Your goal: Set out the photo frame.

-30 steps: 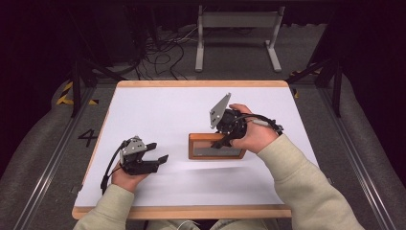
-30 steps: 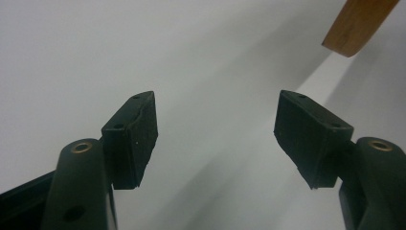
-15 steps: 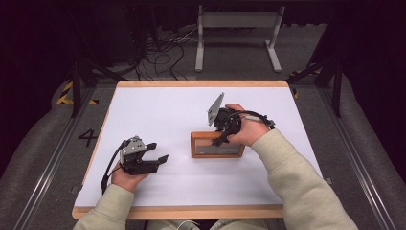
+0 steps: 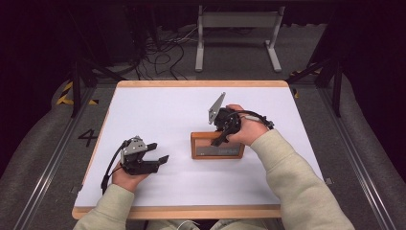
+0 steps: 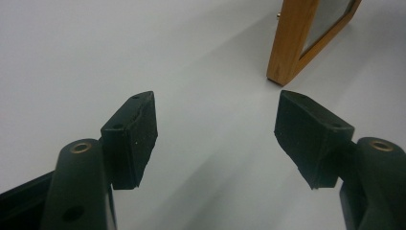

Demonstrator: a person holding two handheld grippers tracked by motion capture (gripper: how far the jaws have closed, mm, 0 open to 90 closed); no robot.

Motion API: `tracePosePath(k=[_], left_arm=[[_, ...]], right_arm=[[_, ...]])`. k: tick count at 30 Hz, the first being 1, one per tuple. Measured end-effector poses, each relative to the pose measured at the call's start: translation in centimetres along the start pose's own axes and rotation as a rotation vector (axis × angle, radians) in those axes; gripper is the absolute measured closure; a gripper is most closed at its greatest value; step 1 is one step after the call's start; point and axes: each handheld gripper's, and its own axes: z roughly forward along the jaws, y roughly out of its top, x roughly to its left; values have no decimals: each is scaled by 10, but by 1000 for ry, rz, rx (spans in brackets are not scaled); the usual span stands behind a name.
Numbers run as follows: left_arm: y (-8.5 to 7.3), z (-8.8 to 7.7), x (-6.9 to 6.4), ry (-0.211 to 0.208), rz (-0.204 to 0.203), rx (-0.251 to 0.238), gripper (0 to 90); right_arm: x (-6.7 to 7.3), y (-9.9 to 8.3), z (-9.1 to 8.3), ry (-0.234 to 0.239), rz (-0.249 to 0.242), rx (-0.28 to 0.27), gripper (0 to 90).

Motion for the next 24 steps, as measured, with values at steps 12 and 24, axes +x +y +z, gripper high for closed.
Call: tracePosePath(k=[12,24], left_arm=[[0,1,0,-3,0,2,311],[0,1,0,-6,-3,1,309]], right_arm=[[-7,-7,-1,-129,137,-99,371],[-10,-16,-6,-202,211,-164,222]])
